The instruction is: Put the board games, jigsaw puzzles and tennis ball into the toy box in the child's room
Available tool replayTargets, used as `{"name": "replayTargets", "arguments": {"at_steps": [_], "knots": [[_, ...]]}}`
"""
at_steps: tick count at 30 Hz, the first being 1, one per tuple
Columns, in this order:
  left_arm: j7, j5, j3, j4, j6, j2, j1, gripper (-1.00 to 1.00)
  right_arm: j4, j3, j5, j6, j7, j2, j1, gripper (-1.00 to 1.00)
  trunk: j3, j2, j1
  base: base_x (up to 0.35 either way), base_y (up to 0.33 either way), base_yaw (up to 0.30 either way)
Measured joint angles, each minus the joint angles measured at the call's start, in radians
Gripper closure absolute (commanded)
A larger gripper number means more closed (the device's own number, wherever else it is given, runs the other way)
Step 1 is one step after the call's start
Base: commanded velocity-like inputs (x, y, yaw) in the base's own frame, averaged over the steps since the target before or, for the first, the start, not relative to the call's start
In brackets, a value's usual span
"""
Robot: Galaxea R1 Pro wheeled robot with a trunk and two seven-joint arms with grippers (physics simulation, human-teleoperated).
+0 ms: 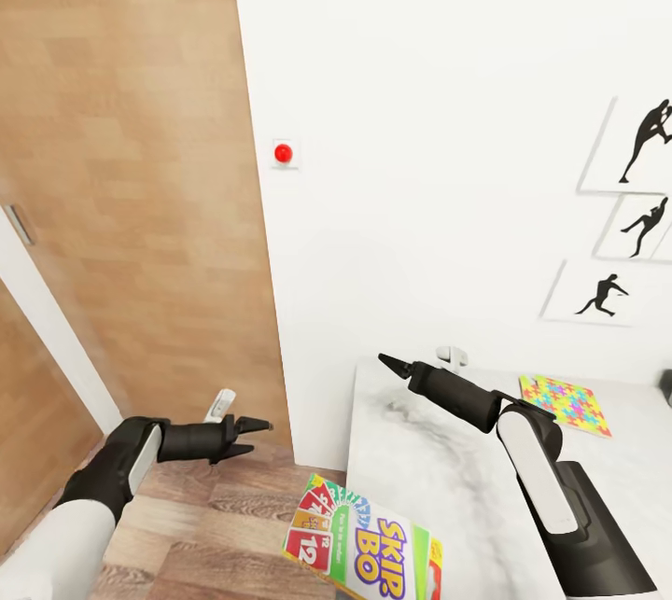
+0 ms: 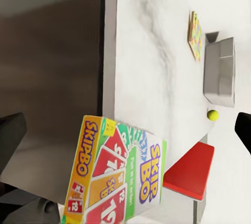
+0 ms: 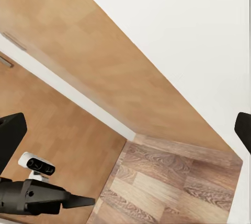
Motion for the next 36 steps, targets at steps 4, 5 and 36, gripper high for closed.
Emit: {"name": "replayTargets", "arguments": {"at_steps": [4,5,36], "knots": [[-0.004,0.001,0.002,-0.010,0.019,0.030,0.000,-1.00,-0.003,-0.002,0.000,0.002,0.003,0.000,0.000,-1.00,-0.013,-0.028,0.015,0.000,0.000,0.000],[-0.004,0.002,0.002,-0.011,0.021,0.034,0.000,-1.00,-0.003,-0.002,0.000,0.002,0.003,0.000,0.000,-1.00,-0.016,-0.035,0.019,0.000,0.000,0.000],[-0.105,0.000,0.000,-0.014,0.026,0.055,0.000,-1.00,-0.016,-0.128,0.000,0.142,0.280,-0.001,0.004,-1.00,-0.113,-0.252,0.138,-0.058,0.000,0.000]]}}
